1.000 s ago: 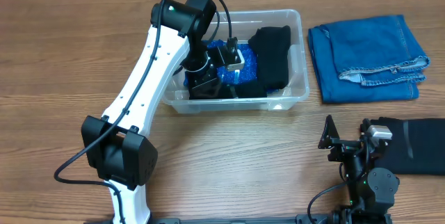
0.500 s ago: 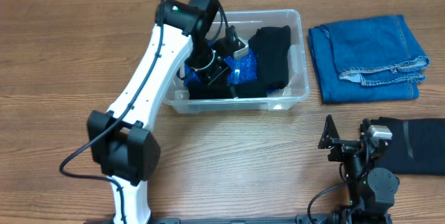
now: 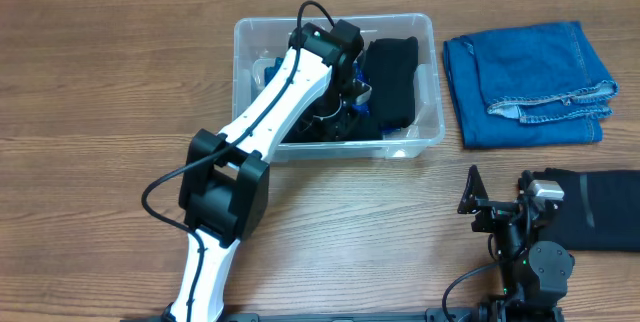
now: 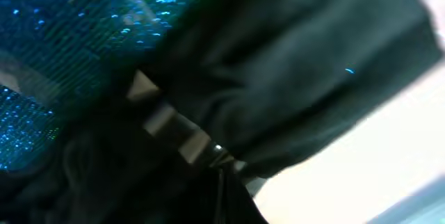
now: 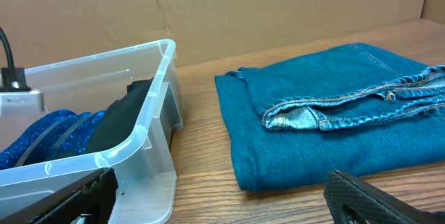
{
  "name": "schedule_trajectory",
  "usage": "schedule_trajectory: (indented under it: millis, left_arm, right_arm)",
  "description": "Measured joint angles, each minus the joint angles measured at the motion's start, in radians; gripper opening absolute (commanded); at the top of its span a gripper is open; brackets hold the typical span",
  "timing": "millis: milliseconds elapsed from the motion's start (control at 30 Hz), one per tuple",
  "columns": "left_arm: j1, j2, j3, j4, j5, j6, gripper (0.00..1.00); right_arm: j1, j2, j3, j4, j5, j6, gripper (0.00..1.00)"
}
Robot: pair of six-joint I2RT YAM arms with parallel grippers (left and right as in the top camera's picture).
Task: Pack container
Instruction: 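Lower the second black sock into the bin's front with left gripper, then open the left gripper and withdraw it to the left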
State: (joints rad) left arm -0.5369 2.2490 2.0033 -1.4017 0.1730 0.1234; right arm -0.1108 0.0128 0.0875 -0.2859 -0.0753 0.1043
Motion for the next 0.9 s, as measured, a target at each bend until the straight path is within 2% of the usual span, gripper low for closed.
schedule_trajectory:
  millis: [200, 433, 600, 733, 833, 900]
  left_arm:
    - [0.001, 0.026, -0.107, 0.138, -0.026, -0.051, 0.04]
    - [0.002, 0.01, -0.132, 0.161, -0.019, -0.07, 0.04]
    - [0.001, 0.021, -0.092, 0.129, -0.038, -0.071, 0.04]
    - [0.0, 0.036, 0.046, 0.068, -0.051, -0.071, 0.05]
    - [0.002, 0.036, 0.198, 0.002, -0.058, -0.074, 0.27]
    - [0.007, 0.035, 0.294, -0.051, -0.06, -0.074, 0.33]
  right_arm:
    - [0.0, 0.0, 0.0, -0.001, 0.0, 0.0, 1.0]
    - [0.0, 0.0, 0.0, 0.0, 0.0, 0.0, 1.0]
    - [0.0, 0.0, 0.0, 0.0, 0.0, 0.0, 1.0]
    - [0.0, 0.0, 0.0, 0.0, 0.0, 0.0, 1.0]
    - [0.0, 0.0, 0.0, -0.001, 0.0, 0.0, 1.0]
    - [0.0, 0.0, 0.0, 0.0, 0.0, 0.0, 1.0]
